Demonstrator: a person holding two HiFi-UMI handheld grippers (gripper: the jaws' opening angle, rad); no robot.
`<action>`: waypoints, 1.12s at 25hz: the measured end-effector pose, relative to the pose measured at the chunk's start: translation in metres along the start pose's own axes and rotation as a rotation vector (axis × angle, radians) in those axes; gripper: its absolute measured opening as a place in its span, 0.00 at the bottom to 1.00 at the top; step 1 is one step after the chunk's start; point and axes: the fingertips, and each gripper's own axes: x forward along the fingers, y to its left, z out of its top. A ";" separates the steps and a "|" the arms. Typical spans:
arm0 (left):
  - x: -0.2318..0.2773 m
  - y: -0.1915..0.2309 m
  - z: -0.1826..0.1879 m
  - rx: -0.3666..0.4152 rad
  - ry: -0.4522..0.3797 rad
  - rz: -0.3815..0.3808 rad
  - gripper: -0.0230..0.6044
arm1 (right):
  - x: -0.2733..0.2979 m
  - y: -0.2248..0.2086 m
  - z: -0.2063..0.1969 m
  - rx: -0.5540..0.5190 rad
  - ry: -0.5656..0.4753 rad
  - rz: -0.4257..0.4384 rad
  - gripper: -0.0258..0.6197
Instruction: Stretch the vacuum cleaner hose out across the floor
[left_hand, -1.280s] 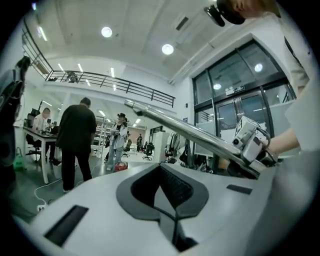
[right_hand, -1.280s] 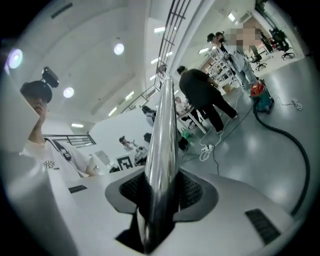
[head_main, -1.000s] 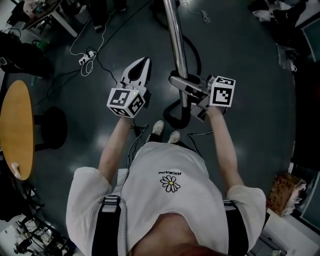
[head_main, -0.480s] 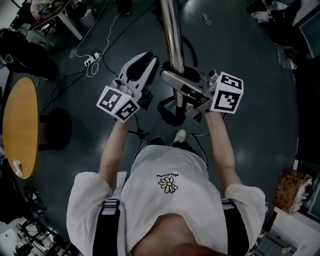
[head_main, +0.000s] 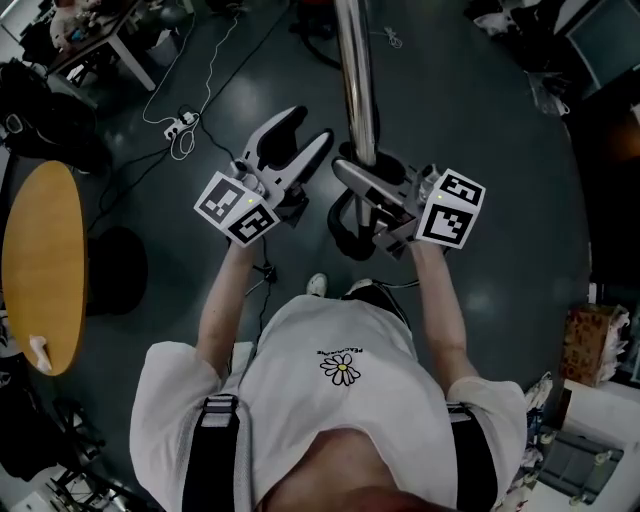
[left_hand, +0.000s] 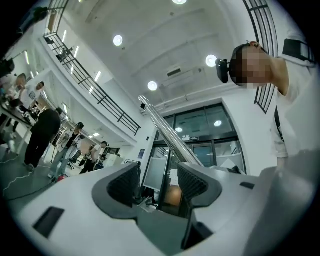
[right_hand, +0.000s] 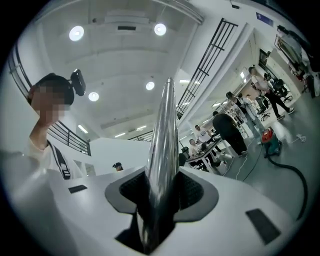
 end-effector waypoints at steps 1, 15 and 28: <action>-0.001 -0.010 -0.001 -0.004 0.001 -0.012 0.41 | -0.006 0.007 0.001 -0.004 -0.012 0.000 0.29; -0.068 -0.218 -0.037 0.011 0.067 -0.079 0.42 | -0.139 0.204 -0.033 -0.072 -0.138 0.140 0.29; -0.112 -0.385 -0.086 0.051 0.245 -0.252 0.42 | -0.263 0.331 -0.042 -0.155 -0.270 0.126 0.29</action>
